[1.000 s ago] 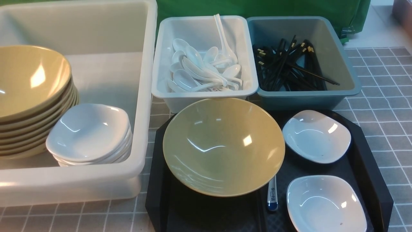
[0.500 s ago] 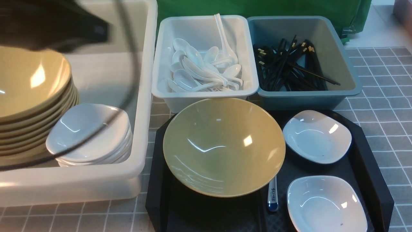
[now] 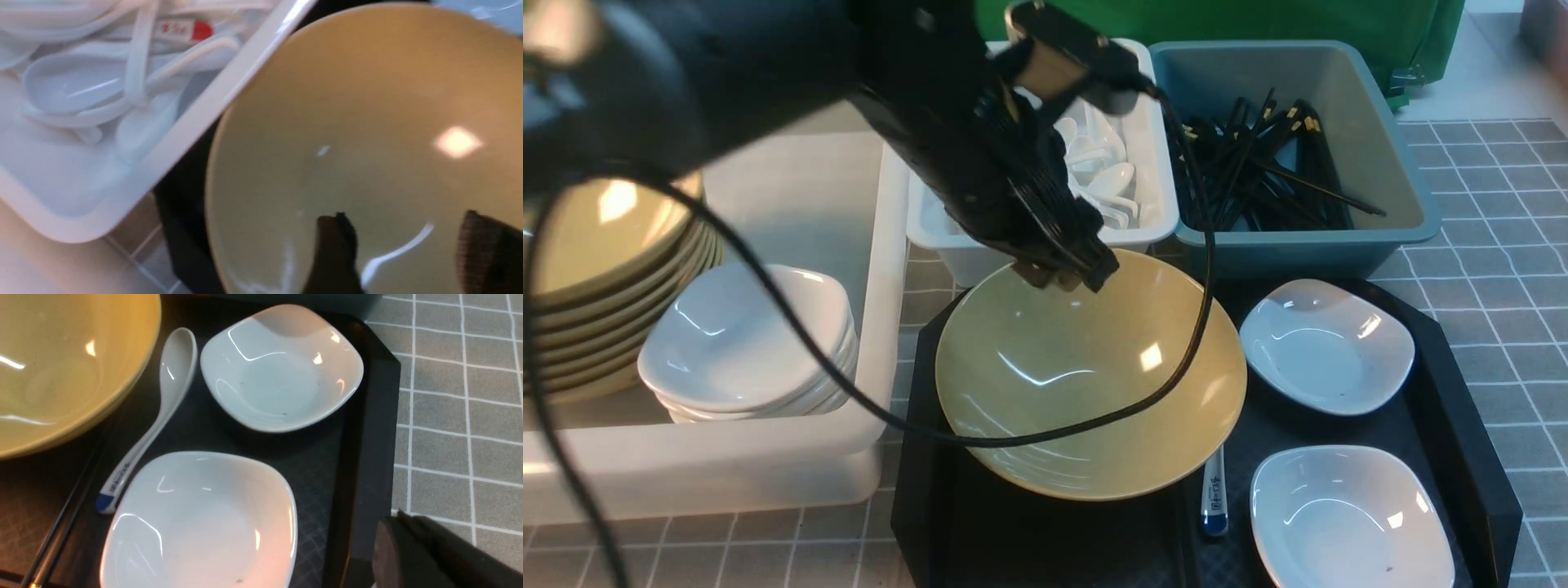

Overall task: On grey table put chopsticks spoon bowls plates into blue grey white boxes.
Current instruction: 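Grasp the large bowl on the tray by its rim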

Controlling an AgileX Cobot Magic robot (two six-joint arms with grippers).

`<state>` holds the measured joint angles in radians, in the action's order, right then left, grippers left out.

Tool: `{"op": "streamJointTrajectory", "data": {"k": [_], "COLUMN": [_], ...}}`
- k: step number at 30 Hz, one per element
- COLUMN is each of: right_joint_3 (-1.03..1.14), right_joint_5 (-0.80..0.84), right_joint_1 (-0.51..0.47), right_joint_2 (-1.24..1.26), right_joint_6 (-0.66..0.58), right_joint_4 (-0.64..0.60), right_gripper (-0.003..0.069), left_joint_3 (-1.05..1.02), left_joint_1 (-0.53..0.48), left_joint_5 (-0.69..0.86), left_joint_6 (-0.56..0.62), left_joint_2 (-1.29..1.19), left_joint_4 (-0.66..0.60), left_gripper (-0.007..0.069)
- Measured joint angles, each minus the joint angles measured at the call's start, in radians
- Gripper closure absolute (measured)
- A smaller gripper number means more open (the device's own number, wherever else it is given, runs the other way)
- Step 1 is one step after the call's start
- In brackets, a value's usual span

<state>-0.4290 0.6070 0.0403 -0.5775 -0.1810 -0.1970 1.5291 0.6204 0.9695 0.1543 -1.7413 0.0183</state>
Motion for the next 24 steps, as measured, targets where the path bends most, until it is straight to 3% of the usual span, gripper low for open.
{"op": "streamJointTrajectory", "data": {"k": [5,11,19,22,24], "right_joint_3": [0.000,0.000,0.000,0.000,0.000], "right_joint_5": [0.000,0.000,0.000,0.000,-0.001], "right_joint_1": [0.000,0.024,0.029,0.029,0.029], "right_joint_2": [0.000,0.000,0.000,0.000,0.000], "right_joint_6": [0.000,0.000,0.000,0.000,0.000], "right_joint_4": [-0.009,-0.010,-0.010,-0.010,-0.010], "right_gripper": [0.0625,0.0625,0.0625,0.0623,0.0622], "left_joint_3": [0.005,0.006,0.007,0.009,0.012], "left_joint_1": [0.000,0.000,-0.001,-0.001,-0.001], "left_joint_5": [0.010,0.015,0.040,0.052,0.063], "left_joint_6": [-0.108,-0.224,-0.217,-0.174,-0.154], "left_joint_2": [-0.104,-0.192,-0.250,-0.258,-0.258], "left_joint_4": [0.134,0.248,0.195,0.163,0.129], "left_gripper": [0.0103,0.0078,0.0092,0.0150,0.0229]}}
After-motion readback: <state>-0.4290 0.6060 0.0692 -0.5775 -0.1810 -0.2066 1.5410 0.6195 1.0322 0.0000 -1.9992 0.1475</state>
